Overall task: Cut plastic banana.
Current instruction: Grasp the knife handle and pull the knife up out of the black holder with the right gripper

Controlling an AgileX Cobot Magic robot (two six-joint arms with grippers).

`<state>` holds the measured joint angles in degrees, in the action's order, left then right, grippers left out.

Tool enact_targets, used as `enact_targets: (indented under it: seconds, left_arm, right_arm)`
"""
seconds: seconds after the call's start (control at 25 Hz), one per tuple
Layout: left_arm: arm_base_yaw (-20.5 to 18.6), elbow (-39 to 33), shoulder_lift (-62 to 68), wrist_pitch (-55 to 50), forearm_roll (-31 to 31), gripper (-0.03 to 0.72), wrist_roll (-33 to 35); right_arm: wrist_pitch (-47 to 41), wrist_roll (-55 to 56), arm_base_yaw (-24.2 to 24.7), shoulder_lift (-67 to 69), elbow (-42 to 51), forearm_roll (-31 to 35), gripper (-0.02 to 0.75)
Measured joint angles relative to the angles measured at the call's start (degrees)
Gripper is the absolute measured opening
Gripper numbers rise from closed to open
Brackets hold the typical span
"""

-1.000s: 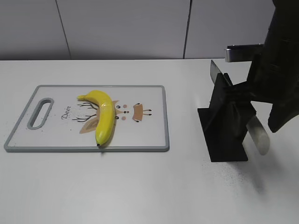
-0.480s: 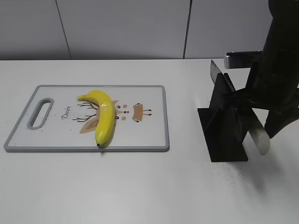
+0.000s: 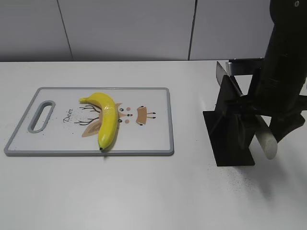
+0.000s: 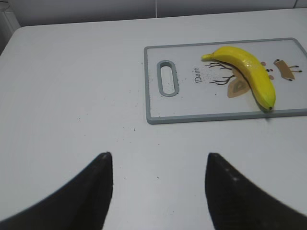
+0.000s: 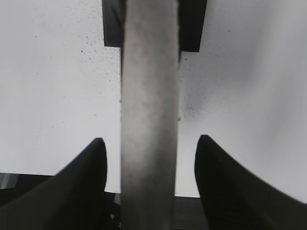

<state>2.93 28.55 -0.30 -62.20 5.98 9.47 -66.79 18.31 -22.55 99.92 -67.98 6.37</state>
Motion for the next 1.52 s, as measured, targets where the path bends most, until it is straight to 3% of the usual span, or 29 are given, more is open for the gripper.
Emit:
enact_targets:
  seconds: [0.16,0.24,1.52]
  left_arm:
    - [0.00,0.00,0.00,0.00,0.00,0.574,0.00]
    - [0.00,0.00,0.00,0.00,0.00,0.574,0.00]
    - [0.00,0.00,0.00,0.02,0.00,0.573,0.00]
  right_arm:
    - [0.00,-0.12,0.00,0.00,0.00,0.00,0.322]
    - [-0.72,0.37,0.00,0.00,0.00,0.06,0.164]
    - [-2.82,0.79,0.00,-4.28,-4.00,-1.65,0.161]
